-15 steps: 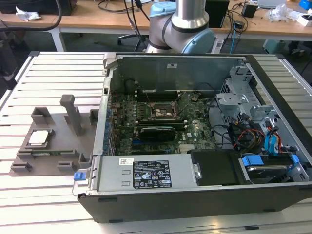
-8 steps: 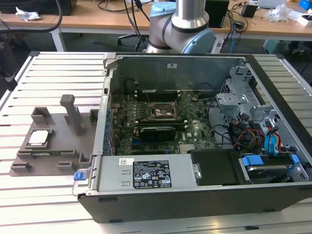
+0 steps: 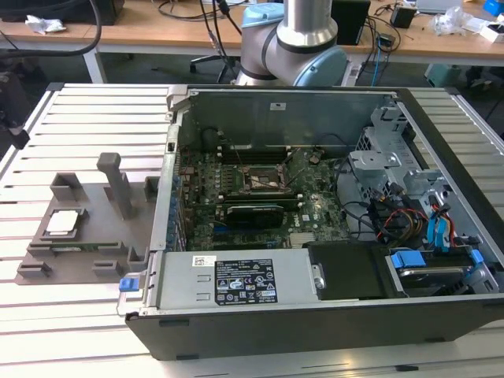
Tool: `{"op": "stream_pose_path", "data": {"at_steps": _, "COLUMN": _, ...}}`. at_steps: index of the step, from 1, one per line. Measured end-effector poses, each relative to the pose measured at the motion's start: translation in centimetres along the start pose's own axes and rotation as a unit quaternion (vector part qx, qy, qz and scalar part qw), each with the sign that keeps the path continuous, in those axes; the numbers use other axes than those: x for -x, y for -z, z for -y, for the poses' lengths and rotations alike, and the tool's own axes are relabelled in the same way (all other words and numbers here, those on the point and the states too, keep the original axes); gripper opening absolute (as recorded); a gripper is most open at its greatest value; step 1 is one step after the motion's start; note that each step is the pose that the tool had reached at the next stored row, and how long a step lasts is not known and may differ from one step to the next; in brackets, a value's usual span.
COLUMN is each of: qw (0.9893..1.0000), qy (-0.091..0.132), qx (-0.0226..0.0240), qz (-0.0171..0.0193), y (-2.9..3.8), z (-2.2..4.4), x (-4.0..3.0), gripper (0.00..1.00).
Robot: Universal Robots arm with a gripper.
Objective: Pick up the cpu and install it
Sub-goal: 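Pick up the cpu and move it towards the insertion slot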
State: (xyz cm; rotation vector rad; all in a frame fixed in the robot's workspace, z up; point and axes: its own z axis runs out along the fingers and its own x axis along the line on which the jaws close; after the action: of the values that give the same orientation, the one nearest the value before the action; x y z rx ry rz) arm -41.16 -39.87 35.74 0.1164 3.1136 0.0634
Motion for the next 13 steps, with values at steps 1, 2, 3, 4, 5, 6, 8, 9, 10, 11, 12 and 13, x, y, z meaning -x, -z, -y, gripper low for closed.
{"op": "stream_pose_path", "data": {"at_steps": 1, "qw": 1.0000, "qy": 0.000, "qx": 0.0000, "qz": 0.0000, "y": -0.04, "z": 0.00, "x": 0.00, "gripper": 0.66}}
{"op": "stream_pose_path", "data": {"at_steps": 2, "qw": 1.0000, "qy": 0.000, "qx": 0.0000, "qz": 0.0000, "y": -0.09, "z": 0.00, "x": 0.00, "gripper": 0.66}}
{"op": "stream_pose_path", "data": {"at_steps": 3, "qw": 1.0000, "qy": 0.000, "qx": 0.0000, "qz": 0.0000, "y": -0.19, "z": 0.01, "x": 0.00, "gripper": 0.66}}
{"op": "stream_pose_path", "data": {"at_steps": 4, "qw": 1.0000, "qy": 0.000, "qx": 0.0000, "qz": 0.0000, "y": -0.26, "z": 0.01, "x": -0.01, "gripper": 0.66}}
{"op": "stream_pose_path", "data": {"at_steps": 5, "qw": 1.0000, "qy": 0.000, "qx": 0.0000, "qz": 0.0000, "y": -0.32, "z": 0.01, "x": -0.01, "gripper": 0.66}}
{"op": "stream_pose_path", "data": {"at_steps": 6, "qw": 1.0000, "qy": 0.000, "qx": 0.0000, "qz": 0.0000, "y": -0.39, "z": 0.02, "x": -0.01, "gripper": 0.66}}
{"op": "stream_pose_path", "data": {"at_steps": 8, "qw": 1.0000, "qy": 0.000, "qx": 0.0000, "qz": 0.0000, "y": -0.54, "z": 0.02, "x": -0.01, "gripper": 0.66}}
{"op": "stream_pose_path", "data": {"at_steps": 9, "qw": 1.0000, "qy": 0.000, "qx": 0.0000, "qz": 0.0000, "y": -0.60, "z": 0.03, "x": -0.01, "gripper": 0.66}}
{"op": "stream_pose_path", "data": {"at_steps": 10, "qw": 1.0000, "qy": 0.000, "qx": 0.0000, "qz": 0.0000, "y": -0.69, "z": 0.03, "x": -0.02, "gripper": 0.66}}
{"op": "stream_pose_path", "data": {"at_steps": 11, "qw": 1.0000, "qy": 0.000, "qx": 0.0000, "qz": 0.0000, "y": -0.78, "z": 0.03, "x": -0.02, "gripper": 0.66}}
{"op": "stream_pose_path", "data": {"at_steps": 12, "qw": 1.0000, "qy": 0.000, "qx": 0.0000, "qz": 0.0000, "y": -0.89, "z": 0.04, "x": -0.02, "gripper": 0.66}}
{"op": "stream_pose_path", "data": {"at_steps": 13, "qw": 1.0000, "qy": 0.000, "qx": 0.0000, "qz": 0.0000, "y": -0.94, "z": 0.04, "x": -0.02, "gripper": 0.66}}
